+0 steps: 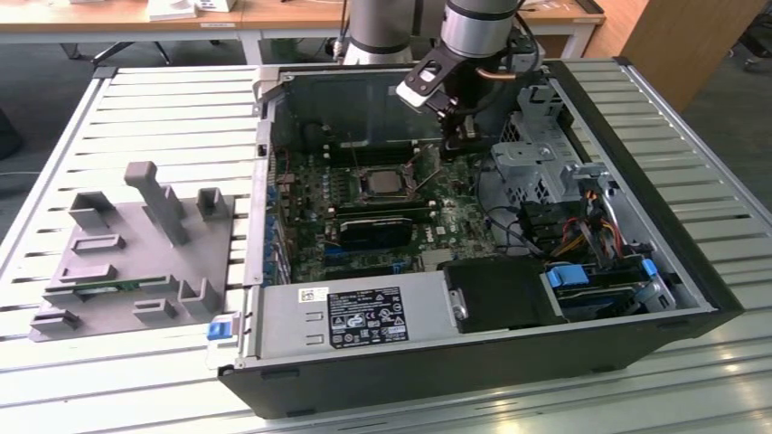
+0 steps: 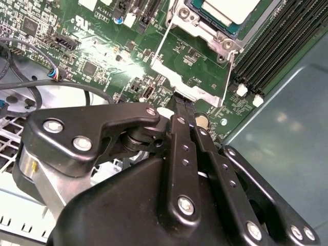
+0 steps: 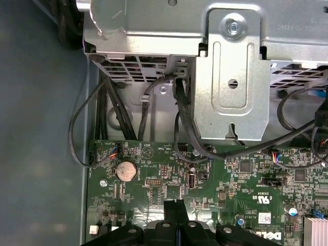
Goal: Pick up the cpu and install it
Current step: 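Close the cpu cover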
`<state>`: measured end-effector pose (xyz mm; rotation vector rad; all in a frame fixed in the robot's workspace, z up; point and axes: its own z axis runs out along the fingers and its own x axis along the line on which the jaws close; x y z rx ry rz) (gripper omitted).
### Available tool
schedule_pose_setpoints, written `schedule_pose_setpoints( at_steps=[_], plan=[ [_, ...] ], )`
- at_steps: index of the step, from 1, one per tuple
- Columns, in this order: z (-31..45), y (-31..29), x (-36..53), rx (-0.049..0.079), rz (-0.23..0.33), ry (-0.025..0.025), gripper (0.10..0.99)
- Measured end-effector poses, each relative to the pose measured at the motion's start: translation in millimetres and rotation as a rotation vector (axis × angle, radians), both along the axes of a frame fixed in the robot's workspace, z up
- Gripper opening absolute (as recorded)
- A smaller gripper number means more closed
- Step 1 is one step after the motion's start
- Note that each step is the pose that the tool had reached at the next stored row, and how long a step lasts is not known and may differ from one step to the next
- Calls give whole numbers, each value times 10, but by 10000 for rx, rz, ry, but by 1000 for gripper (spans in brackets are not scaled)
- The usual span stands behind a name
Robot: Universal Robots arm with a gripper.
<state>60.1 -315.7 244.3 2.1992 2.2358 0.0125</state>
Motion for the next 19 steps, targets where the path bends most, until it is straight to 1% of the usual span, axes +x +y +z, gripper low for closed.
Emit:
schedule_pose_setpoints(
  at_steps=[9, 11, 19],
  plan=[
    [-2, 0, -19, 2, 1, 0, 106],
    [-57, 0, -43, 0, 0, 0, 106],
    [-58, 0, -53, 0, 0, 0, 106]
  ],
)
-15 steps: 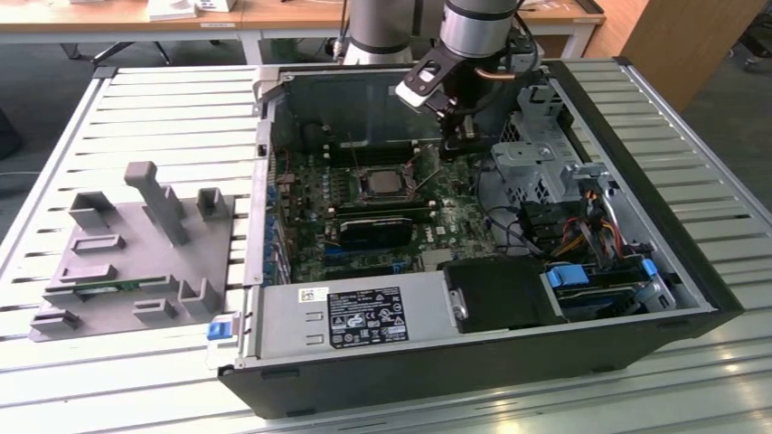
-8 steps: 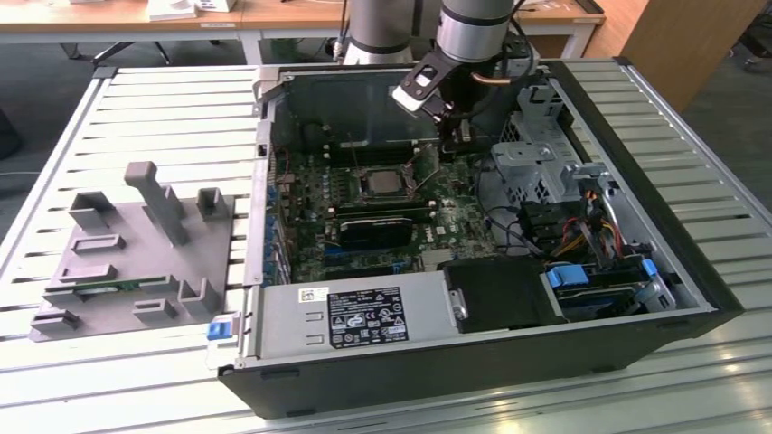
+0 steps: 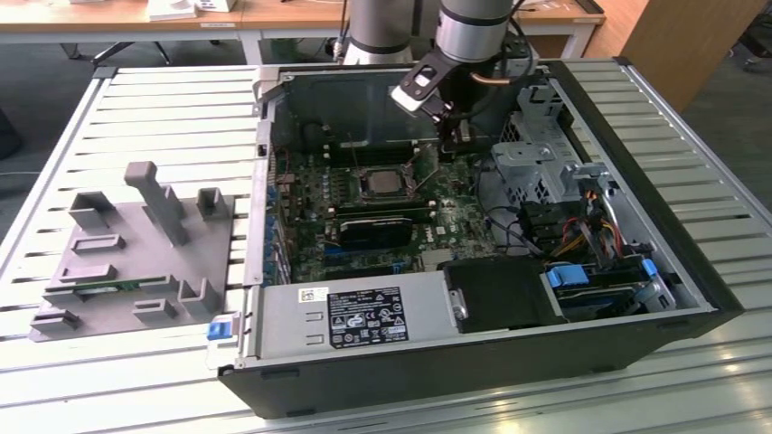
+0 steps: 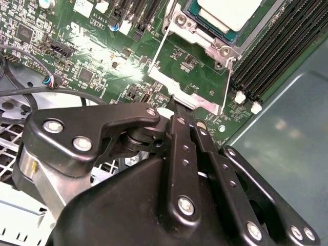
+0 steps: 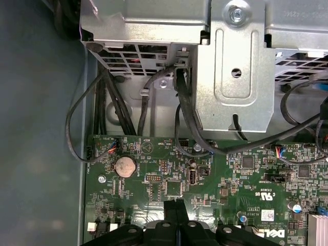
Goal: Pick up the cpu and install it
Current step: 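Close the cpu cover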
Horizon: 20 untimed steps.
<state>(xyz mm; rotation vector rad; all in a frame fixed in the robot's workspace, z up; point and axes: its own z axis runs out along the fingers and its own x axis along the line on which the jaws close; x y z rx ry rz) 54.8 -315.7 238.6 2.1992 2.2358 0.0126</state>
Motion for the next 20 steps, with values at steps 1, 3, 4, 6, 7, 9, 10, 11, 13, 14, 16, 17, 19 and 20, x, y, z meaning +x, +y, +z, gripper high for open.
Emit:
schedule_pose_setpoints(
  at_steps=[1, 3, 4, 6, 7, 9, 10, 11, 13, 14, 16, 17, 19, 20],
  plan=[
    [0, 0, -3, 1, 0, 0, 106],
    [0, 0, -11, 1, 0, 0, 106],
    [0, 0, -16, 0, 0, 0, 106],
    [-1, 0, -28, 0, 0, 0, 106],
    [-1, 0, -34, 0, 0, 0, 106],
    [-1, 0, -47, 0, -1, 0, 106],
    [-1, 0, -52, 0, -1, 0, 106],
    [-1, 0, -57, 0, 0, 0, 106],
    [-2, 0, -65, 1, 0, 0, 106],
    [-4, 0, -69, 1, 0, 0, 106],
    [-5, 0, -76, -1, 0, 0, 106],
    [-6, 0, -79, -1, 0, 1, 106],
    [-8, 0, -86, 0, 0, 0, 106],
    [-9, 0, -89, 0, 0, 0, 106]
  ],
)
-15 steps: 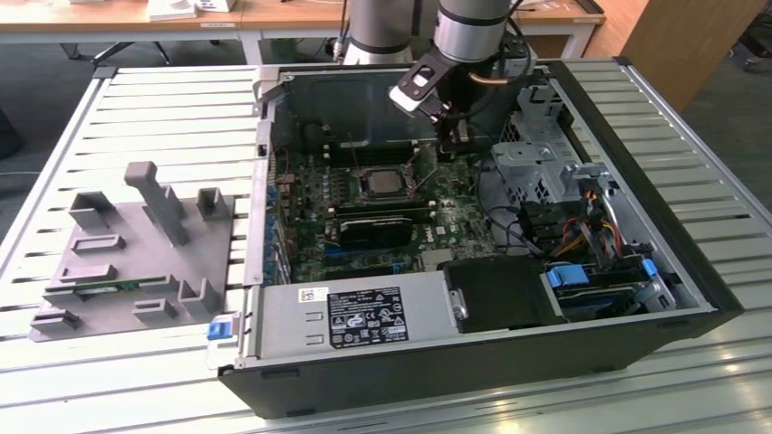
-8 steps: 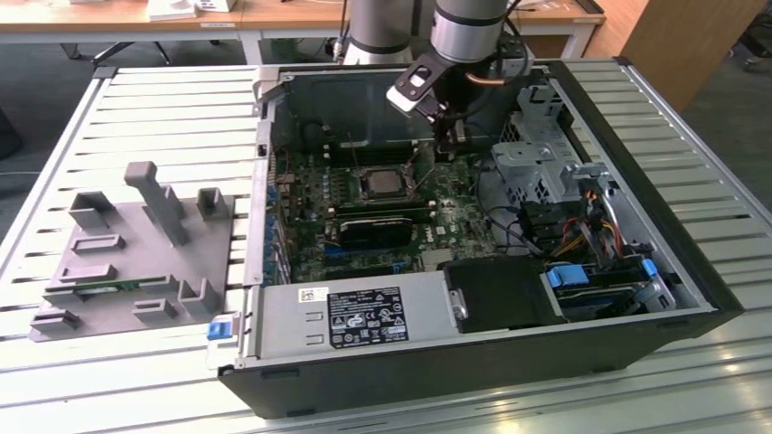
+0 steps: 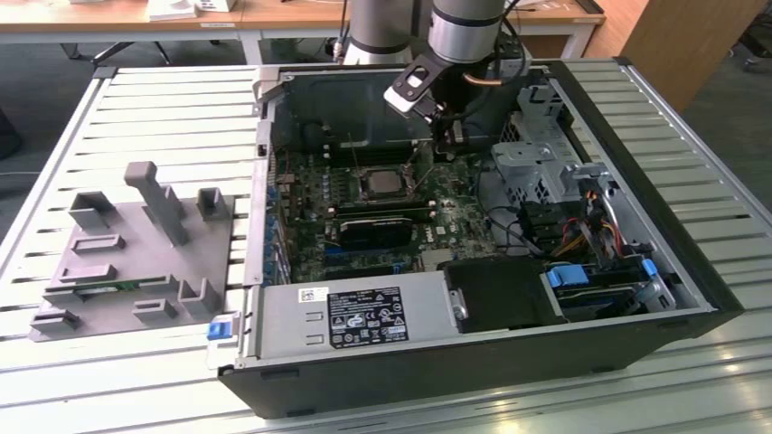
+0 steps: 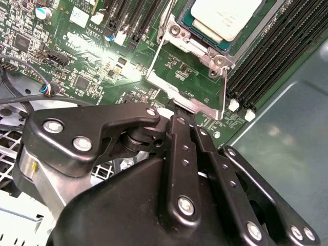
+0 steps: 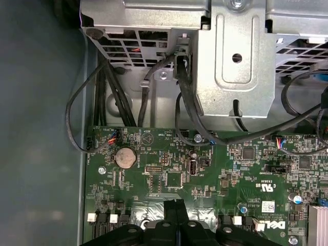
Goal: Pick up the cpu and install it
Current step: 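Close the cpu cover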
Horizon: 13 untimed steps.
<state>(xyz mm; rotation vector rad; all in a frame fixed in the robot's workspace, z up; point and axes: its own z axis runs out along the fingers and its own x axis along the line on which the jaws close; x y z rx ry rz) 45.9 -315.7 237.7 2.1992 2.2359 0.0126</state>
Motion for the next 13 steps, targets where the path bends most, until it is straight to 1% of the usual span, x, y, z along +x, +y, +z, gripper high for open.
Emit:
schedule_pose_setpoints(
  at_steps=[13],
  plan=[
    [-4, 0, -47, 0, 0, 0, 106]
  ],
)
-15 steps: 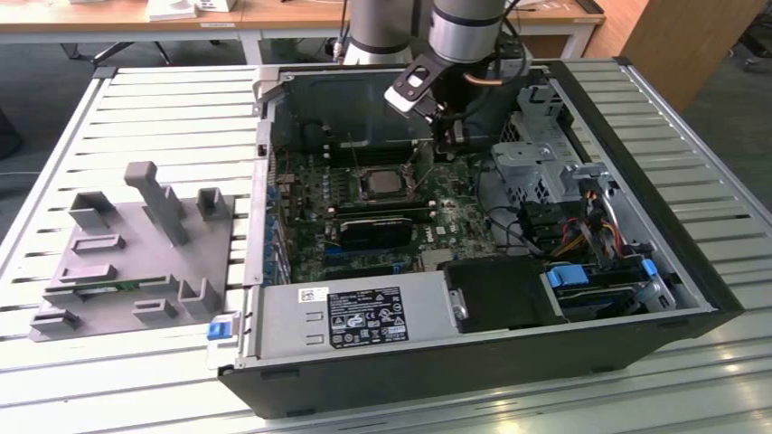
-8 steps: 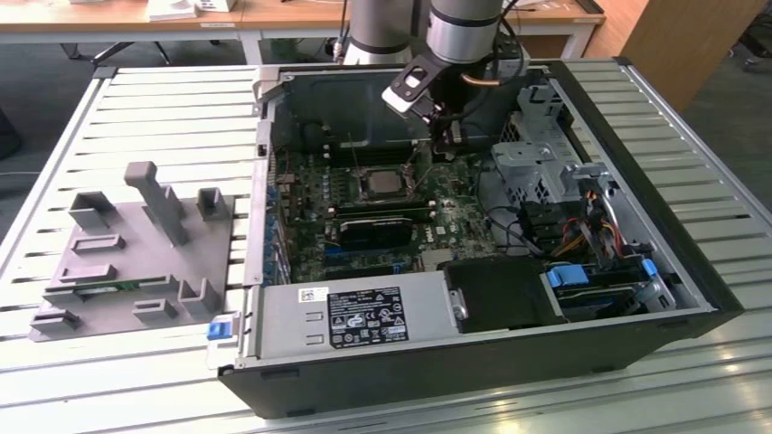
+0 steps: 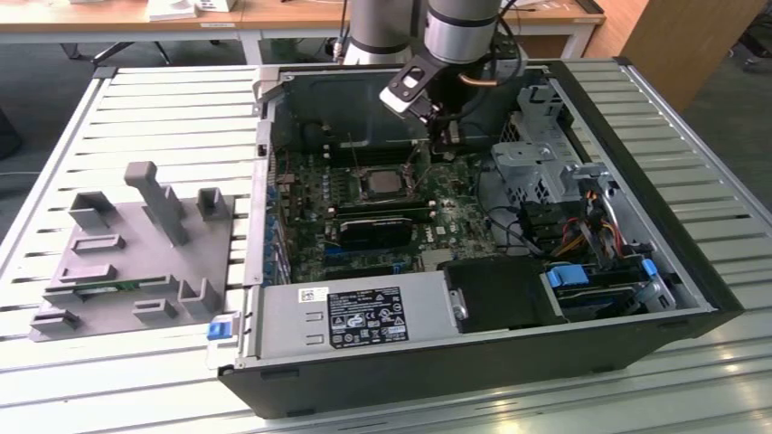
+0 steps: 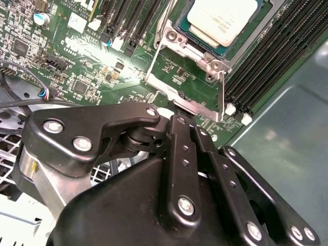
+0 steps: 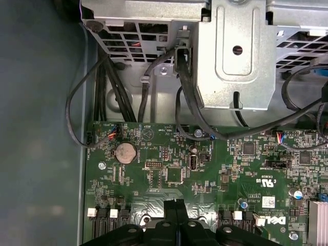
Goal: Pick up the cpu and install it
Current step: 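Close the cpu cover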
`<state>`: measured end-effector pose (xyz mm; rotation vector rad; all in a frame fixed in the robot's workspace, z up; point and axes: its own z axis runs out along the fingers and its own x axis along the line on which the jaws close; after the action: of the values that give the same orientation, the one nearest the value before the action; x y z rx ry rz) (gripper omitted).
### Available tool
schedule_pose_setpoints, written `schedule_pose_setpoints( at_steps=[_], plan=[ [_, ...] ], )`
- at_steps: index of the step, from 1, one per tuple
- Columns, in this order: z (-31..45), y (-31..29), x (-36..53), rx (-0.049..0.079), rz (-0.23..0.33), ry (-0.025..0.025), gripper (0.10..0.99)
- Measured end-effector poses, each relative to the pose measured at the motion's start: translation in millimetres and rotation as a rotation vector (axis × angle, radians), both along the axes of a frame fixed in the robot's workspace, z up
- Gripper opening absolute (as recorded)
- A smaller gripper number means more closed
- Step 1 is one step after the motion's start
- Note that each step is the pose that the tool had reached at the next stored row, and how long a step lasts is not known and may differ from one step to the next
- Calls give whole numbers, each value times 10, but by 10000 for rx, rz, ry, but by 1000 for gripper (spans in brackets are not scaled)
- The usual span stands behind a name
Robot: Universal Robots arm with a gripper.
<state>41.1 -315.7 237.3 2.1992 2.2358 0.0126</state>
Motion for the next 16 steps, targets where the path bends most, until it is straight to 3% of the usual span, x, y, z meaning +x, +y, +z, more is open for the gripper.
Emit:
schedule_pose_setpoints(
  at_steps=[16],
  plan=[
    [-6, 0, -28, -1, 0, 0, 106]
  ],
)
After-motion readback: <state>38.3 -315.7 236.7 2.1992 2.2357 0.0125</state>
